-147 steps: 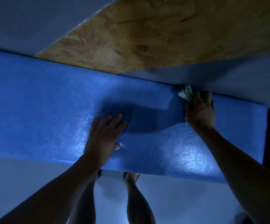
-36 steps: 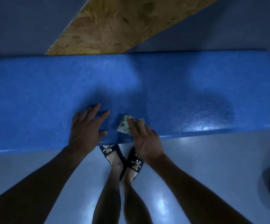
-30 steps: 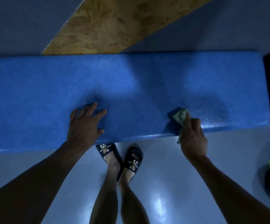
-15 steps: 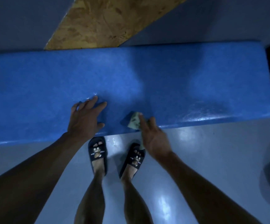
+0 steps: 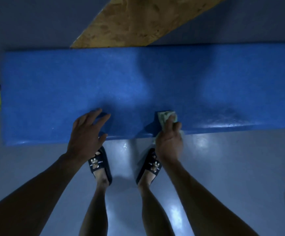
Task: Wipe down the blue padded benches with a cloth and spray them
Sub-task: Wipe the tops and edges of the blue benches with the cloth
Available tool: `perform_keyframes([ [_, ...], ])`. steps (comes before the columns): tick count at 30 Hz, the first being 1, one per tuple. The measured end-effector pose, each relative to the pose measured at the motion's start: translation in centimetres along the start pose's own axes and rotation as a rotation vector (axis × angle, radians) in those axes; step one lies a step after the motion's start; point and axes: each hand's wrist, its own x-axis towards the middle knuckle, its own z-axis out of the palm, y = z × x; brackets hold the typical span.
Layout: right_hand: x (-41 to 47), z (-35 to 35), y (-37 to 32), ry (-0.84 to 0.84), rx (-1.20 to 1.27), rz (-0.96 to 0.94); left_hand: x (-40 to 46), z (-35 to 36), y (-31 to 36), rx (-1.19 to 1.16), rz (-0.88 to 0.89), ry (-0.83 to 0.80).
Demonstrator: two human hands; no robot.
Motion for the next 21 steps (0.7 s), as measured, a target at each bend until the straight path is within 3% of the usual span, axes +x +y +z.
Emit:
perform_keyframes([
  [4,-0.8,0.2,-1.5,-0.151,-0.08,-0.336,-1.0,-0.2,-1.6,0.032,0.006,-0.013],
  [6,1.1,-1.1,0.6,-0.107,-0.172,-0.469,-1.1,-0.3,-2.4,0.035,0.003,-0.022],
  [8,3.3,-3.0,3.5,-0.021,-0.213,-0.401,-1.1,-0.4,-3.2,0.034,-0.007,-0.024],
  [11,5.2,-5.0,6.1,0.085,-0.147,-0.055,-1.1,-0.4,-4.5,0.05,-0.01,-0.026],
  [13,4.4,-3.9,4.8,0.142,-0.133,0.042,-1.1,-0.5,-5.3,0.049,-0.007,-0.026],
  [18,-1.4,2.9,-4.0,0.069,-0.025,0.034,-0.8,-0.1,-6.5,0.011,0.025,-0.021],
  [21,-5.2,6.2,-8.6,-0.049,0.035,-0.218,-0.3,-0.1,-6.9,-0.041,0.04,0.043],
])
